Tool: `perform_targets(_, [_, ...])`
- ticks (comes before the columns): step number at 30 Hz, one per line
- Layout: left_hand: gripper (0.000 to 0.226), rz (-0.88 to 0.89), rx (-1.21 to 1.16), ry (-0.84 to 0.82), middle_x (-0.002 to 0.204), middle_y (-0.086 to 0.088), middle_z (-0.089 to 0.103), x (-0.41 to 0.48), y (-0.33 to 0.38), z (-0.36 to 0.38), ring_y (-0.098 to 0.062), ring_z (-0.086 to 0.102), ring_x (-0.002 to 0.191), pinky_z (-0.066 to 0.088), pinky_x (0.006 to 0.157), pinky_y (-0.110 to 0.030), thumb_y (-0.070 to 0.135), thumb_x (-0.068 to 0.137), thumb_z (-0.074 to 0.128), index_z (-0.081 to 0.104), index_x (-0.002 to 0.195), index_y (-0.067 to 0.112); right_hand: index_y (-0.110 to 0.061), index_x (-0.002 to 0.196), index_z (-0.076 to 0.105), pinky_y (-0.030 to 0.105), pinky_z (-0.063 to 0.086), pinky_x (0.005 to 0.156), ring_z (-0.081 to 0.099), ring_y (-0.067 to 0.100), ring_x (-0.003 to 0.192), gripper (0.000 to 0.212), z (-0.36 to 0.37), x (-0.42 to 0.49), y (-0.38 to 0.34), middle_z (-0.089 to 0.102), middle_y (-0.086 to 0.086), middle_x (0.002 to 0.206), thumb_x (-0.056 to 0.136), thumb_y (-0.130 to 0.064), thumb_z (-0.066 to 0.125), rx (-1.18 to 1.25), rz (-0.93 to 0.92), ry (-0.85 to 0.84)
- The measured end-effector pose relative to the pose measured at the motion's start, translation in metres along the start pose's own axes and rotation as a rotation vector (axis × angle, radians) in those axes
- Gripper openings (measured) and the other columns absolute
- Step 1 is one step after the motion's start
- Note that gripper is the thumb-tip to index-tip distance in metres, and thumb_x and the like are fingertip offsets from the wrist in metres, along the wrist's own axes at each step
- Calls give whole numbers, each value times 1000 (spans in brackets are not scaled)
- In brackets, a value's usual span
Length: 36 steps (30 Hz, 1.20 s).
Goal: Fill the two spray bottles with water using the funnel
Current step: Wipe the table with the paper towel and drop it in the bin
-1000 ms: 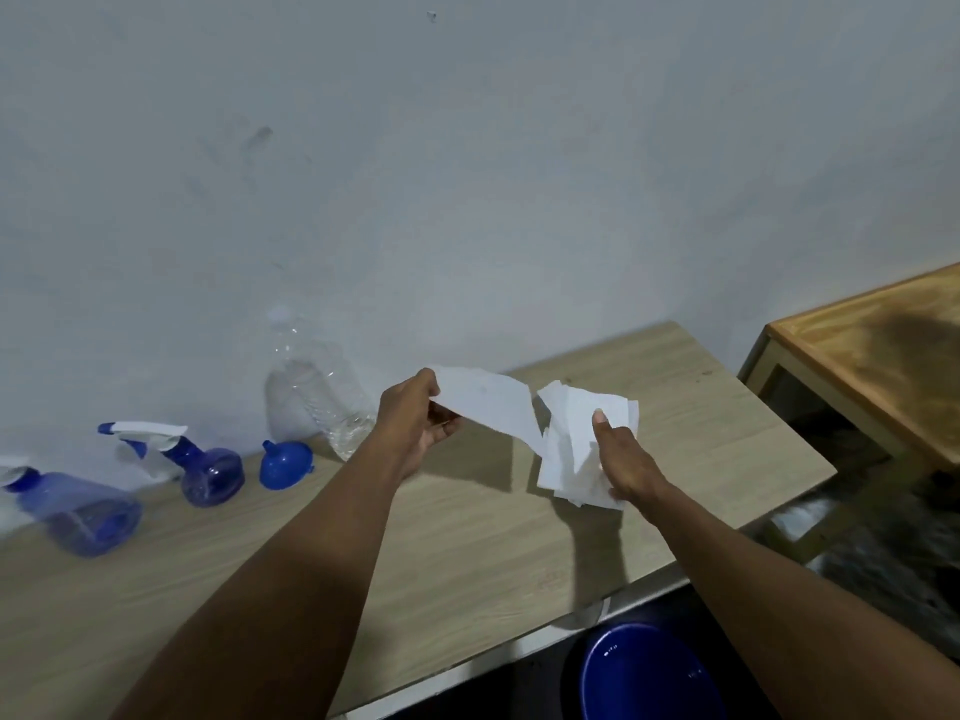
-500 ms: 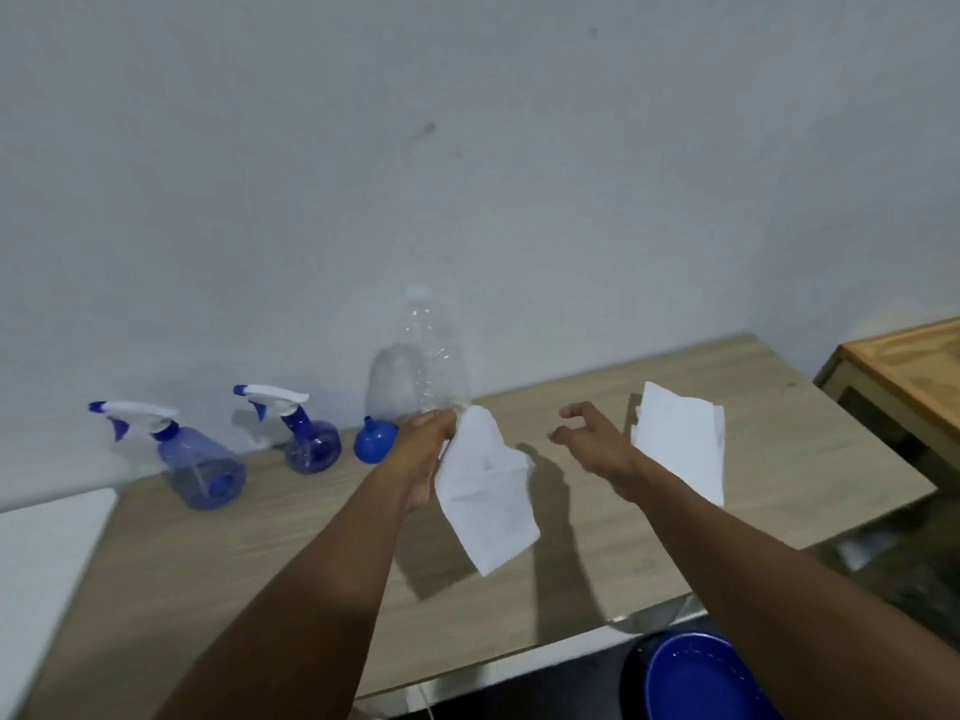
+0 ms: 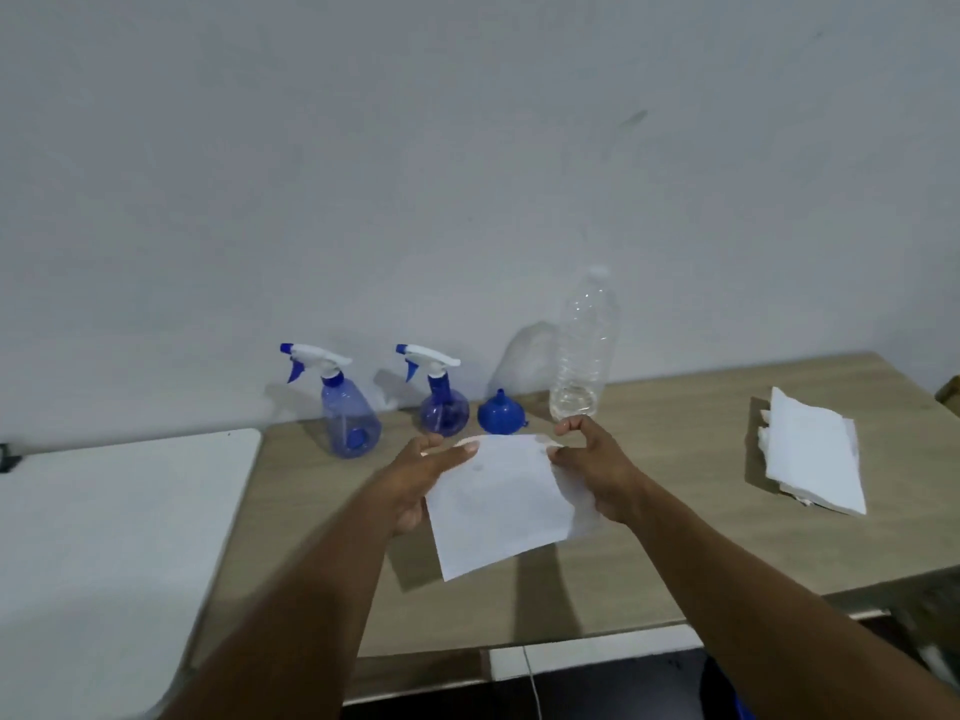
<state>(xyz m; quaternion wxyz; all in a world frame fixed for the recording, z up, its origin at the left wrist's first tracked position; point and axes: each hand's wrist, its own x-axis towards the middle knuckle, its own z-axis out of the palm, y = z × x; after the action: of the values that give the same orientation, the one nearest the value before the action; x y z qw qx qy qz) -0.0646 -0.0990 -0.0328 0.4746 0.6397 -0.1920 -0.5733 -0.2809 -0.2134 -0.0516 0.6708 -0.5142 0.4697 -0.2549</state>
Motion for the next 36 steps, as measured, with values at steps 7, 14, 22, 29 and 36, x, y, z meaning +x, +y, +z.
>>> perform_targets(7, [51, 51, 101, 173, 117, -10, 58, -16, -36, -75, -29, 66, 93, 60, 75, -42, 20, 83, 79, 55, 126, 32, 4, 100, 72, 40, 54, 76, 64, 28, 84, 12, 71, -4, 10, 68, 15, 91, 91, 0, 65, 22, 77, -108])
perform_targets(14, [35, 40, 226, 135, 112, -7, 69, -41, -59, -140, -26, 68, 96, 60, 81, -39, 31, 74, 86, 72, 105, 23, 2, 96, 74, 49, 56, 90, 65, 27, 84, 15, 126, -11, 23, 70, 19, 96, 83, 9, 71, -260, 43, -109])
perform_targets(22, [29, 88, 516, 122, 83, -4, 70, -53, -75, -186, -14, 65, 66, 48, 49, -21, 19, 70, 89, 77, 94, 8, -9, 85, 78, 42, 61, 84, 69, 27, 93, 8, 165, -5, 39, 75, 10, 93, 89, -9, 71, -663, -46, -210])
perform_targets(29, [8, 327, 785, 309, 74, 2, 72, -43, -51, -233, -7, 63, 67, 48, 64, -22, 19, 78, 82, 80, 83, 14, -5, 95, 74, 32, 60, 74, 68, 26, 88, 9, 199, 26, -5, 72, 11, 97, 87, -7, 70, -1011, -111, -399])
perform_targets(36, [11, 814, 1017, 747, 94, -5, 69, -14, -34, -252, -24, 63, 88, 50, 74, -32, 12, 83, 74, 77, 94, 13, -17, 94, 73, 24, 38, 88, 46, 11, 104, 12, 235, 51, -7, 54, -7, 106, 85, -10, 74, -994, -701, 62])
